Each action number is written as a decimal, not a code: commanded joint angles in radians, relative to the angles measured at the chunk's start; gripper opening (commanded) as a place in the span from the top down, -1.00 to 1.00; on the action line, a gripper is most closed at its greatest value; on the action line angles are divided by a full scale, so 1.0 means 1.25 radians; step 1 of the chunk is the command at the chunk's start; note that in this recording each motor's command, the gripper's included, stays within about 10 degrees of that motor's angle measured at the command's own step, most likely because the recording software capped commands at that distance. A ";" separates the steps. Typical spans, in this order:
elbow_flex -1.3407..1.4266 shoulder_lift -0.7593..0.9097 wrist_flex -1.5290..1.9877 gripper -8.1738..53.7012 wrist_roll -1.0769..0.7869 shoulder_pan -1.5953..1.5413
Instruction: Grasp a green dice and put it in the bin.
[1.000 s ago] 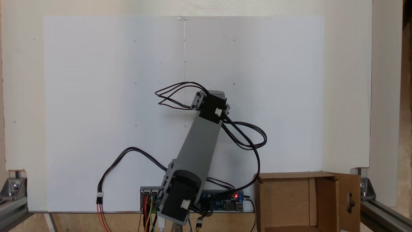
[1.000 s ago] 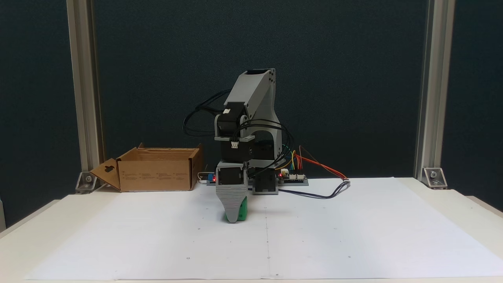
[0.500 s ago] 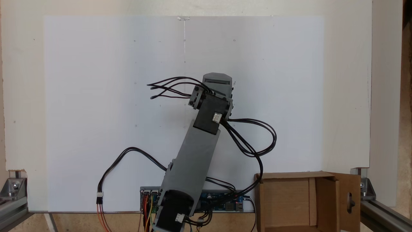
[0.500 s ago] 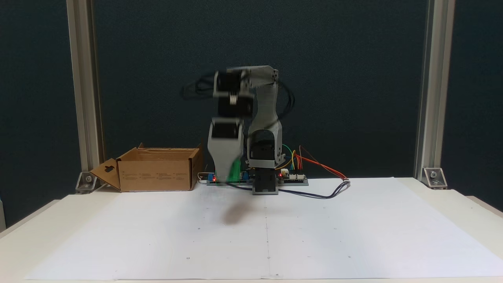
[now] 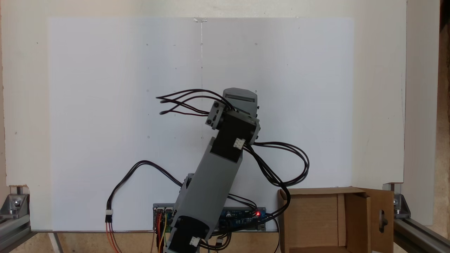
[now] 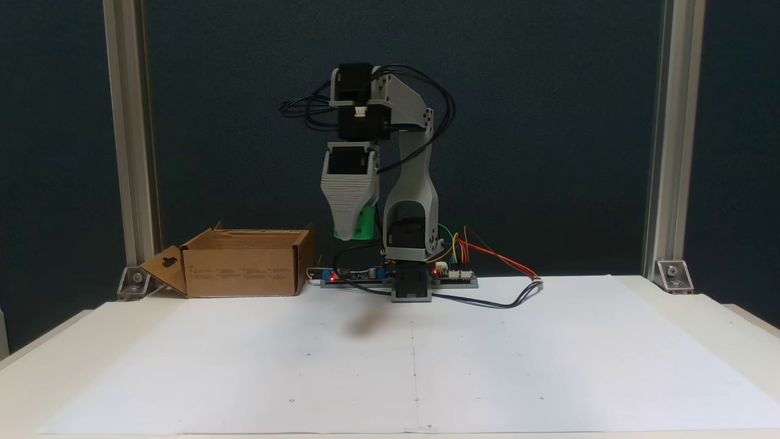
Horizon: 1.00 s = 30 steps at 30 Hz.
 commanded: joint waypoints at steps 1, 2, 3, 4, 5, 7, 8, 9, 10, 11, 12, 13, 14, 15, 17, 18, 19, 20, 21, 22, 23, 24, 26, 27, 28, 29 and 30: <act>-0.047 0.027 0.015 0.36 0.033 0.076; -0.050 0.028 0.015 0.36 0.029 0.118; -0.058 0.028 0.015 0.36 0.023 0.164; -0.066 0.028 0.013 0.36 0.016 0.214; -0.074 0.027 0.011 0.36 0.005 0.264; -0.088 0.027 0.002 0.36 -0.036 0.366; -0.099 0.021 -0.001 0.36 -0.054 0.416; -0.118 0.007 -0.013 0.36 -0.064 0.462; -0.140 -0.009 -0.026 0.36 -0.077 0.513; -0.171 -0.032 -0.036 0.36 -0.090 0.572; -0.220 -0.077 -0.048 0.36 -0.107 0.662; -0.245 -0.107 -0.059 0.36 -0.112 0.708; -0.268 -0.131 -0.075 0.36 -0.119 0.752; -0.290 -0.162 -0.088 0.36 -0.131 0.788; -0.355 -0.236 -0.092 0.36 -0.141 0.846; -0.388 -0.272 -0.093 0.36 -0.145 0.873; -0.412 -0.302 -0.092 0.36 -0.150 0.898; -0.425 -0.319 -0.093 0.36 -0.153 0.919; -0.441 -0.346 -0.093 0.36 -0.156 0.940; -0.452 -0.368 -0.093 0.36 -0.162 0.958; -0.453 -0.380 -0.092 0.36 -0.167 0.978; -0.453 -0.399 -0.092 0.36 -0.175 0.996; -0.453 -0.421 -0.092 0.36 -0.185 1.030; -0.452 -0.430 -0.088 0.36 -0.188 1.043; -0.452 -0.443 -0.087 0.36 -0.188 1.060; -0.452 -0.459 -0.086 0.36 -0.190 1.075; -0.450 -0.465 -0.082 0.36 -0.196 1.090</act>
